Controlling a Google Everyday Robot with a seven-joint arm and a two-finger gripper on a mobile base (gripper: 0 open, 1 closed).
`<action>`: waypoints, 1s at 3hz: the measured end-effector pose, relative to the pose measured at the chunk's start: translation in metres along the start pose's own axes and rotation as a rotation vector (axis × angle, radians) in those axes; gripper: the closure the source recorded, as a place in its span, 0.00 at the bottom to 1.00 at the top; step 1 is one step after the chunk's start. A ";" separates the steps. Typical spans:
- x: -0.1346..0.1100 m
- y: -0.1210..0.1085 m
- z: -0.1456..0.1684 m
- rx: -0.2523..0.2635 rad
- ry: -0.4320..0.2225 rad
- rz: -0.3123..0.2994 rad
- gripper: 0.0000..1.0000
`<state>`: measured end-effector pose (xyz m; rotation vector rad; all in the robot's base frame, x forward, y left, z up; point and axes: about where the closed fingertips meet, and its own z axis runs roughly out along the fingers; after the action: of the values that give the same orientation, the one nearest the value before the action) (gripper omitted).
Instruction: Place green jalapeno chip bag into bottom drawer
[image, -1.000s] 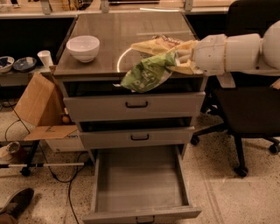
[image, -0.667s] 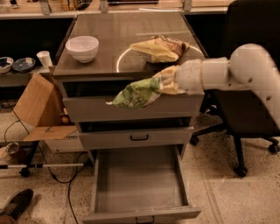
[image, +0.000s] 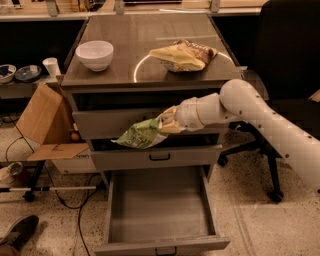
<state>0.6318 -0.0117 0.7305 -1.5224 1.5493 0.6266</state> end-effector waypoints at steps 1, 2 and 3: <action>0.034 0.016 0.045 -0.063 0.039 0.067 1.00; 0.065 0.031 0.077 -0.106 0.092 0.122 1.00; 0.082 0.034 0.098 -0.128 0.156 0.158 1.00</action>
Offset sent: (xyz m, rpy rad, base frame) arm -0.0100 0.0404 -0.1522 -0.1265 0.2602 -0.0068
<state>0.6291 0.0303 0.6047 -1.5853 1.7913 0.7224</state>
